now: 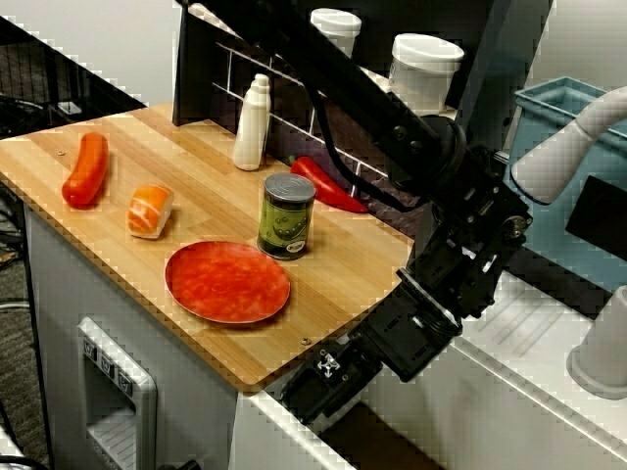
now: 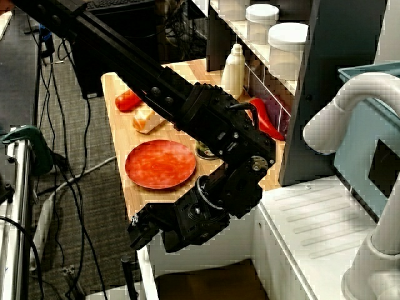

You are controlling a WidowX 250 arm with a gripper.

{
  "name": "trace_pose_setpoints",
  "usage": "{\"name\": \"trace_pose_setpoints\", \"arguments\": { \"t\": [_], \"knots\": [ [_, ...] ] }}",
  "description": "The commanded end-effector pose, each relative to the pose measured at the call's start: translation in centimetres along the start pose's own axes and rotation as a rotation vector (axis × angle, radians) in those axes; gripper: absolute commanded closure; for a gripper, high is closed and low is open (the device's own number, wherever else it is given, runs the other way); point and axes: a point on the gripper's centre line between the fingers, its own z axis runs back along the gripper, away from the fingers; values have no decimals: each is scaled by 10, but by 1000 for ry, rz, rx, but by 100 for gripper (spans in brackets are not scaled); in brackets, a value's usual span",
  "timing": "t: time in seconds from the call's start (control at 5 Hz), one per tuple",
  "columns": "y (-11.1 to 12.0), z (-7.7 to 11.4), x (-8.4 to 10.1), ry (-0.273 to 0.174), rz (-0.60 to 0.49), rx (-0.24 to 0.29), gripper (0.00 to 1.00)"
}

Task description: Push into sink

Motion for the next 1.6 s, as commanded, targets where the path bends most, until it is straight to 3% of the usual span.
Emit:
{"name": "trace_pose_setpoints", "arguments": {
  "t": [0.0, 0.2, 0.4, 0.6, 0.8, 1.0, 1.2, 1.4],
  "knots": [
    [0, 0, 0, 0, 0, 0, 0],
    [-22, 24, 0, -13, -39, 16, 0],
    [-38, 44, -1, -60, -64, 37, 0],
    [-41, 55, 4, -59, -39, 88, 0],
    [-45, 63, -4, -101, 29, 282, 0],
    [-34, 60, -19, -212, 210, 400, 0],
    [-25, 65, -36, -224, 254, 360, 0],
    [-36, 66, -51, -223, 255, 431, 0]
  ]
}}
